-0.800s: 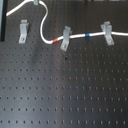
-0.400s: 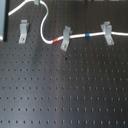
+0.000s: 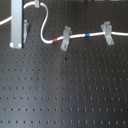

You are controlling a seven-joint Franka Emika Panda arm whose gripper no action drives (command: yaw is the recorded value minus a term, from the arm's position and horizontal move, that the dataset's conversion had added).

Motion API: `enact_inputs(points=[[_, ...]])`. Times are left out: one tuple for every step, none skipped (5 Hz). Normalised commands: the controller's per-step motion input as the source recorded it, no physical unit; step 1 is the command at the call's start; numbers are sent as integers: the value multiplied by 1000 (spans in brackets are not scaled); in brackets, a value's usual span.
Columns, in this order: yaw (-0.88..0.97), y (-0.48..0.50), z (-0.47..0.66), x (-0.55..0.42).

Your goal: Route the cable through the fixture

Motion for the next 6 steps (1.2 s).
enact_inputs(points=[[-343, -136, 410, -395], [-51, -17, 402, -395], [11, 60, 456, -300], [186, 96, 471, -304], [229, 134, 364, -366], [214, 208, 116, -377]])
